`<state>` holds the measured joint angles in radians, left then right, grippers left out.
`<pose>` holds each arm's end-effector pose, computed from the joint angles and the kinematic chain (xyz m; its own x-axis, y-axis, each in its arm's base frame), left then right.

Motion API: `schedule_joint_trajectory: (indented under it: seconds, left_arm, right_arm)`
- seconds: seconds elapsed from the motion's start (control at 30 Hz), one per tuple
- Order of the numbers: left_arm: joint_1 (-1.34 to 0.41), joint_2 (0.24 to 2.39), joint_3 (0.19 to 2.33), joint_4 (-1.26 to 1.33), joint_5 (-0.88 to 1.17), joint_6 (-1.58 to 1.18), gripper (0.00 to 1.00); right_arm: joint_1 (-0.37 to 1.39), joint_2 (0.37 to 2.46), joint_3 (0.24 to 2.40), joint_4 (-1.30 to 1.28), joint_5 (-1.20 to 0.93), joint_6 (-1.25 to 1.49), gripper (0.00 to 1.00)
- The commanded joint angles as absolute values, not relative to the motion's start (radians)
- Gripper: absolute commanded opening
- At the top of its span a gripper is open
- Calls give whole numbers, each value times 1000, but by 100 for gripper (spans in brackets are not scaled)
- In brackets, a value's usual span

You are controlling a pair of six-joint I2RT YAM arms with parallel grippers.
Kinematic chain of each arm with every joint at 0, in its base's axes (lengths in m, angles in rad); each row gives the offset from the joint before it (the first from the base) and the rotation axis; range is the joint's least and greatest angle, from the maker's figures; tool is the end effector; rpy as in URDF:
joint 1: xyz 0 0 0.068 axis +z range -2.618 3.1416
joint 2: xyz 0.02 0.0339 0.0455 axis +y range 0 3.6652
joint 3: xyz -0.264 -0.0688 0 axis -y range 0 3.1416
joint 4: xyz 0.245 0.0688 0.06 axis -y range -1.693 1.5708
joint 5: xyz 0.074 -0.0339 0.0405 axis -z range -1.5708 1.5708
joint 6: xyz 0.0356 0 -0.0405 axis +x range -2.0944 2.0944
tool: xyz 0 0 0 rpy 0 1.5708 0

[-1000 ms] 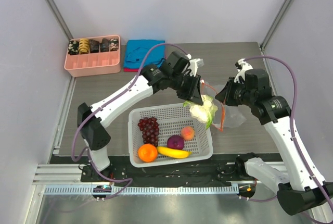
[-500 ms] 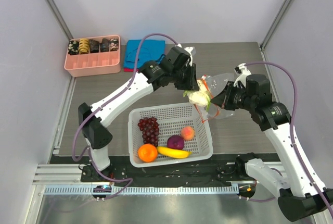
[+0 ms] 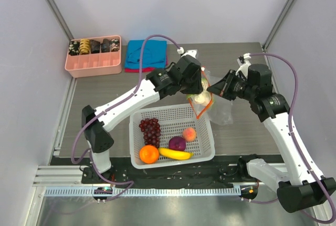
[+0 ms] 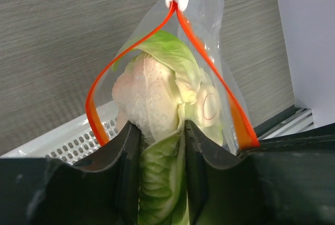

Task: Place the food in the zip-top bag and seal the zipper
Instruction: Place the fake vegetable in the zipper food storage bag, then adjust the zipper food storage bag at the center of the board.

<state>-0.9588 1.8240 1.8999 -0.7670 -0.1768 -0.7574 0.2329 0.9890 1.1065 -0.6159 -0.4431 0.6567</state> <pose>0.2406 -0.3319 0.3780 -0.7662 -0.0857 -0.6369 0.2773 0.8500 -0.4479 0.1954 0.0620 0.3716 -0.7194 0.3962 -0.5705 -0.1714 0.6947 0.6986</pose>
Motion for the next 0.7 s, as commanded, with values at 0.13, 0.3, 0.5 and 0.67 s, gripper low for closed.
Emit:
schedule_joint_trajectory:
  seconds: [0.13,0.3,0.5,0.67]
  left_arm:
    - [-927,1698,1853,-614,-19,-700,59]
    - [-810,1615,1810,-620,101,-623,75]
    - [-673,1476,1671,-569,172,-571,60]
    - [-684,1451,1551,-523,294,-578,48]
  right_arm:
    - [178,1005,1183,-529,-525,764,1]
    - [150,993,1190,-529,-545,778,1]
    - [141,985,1190,-529,-552,779,1]
    - [141,983,1204,-529,-554,773,1]
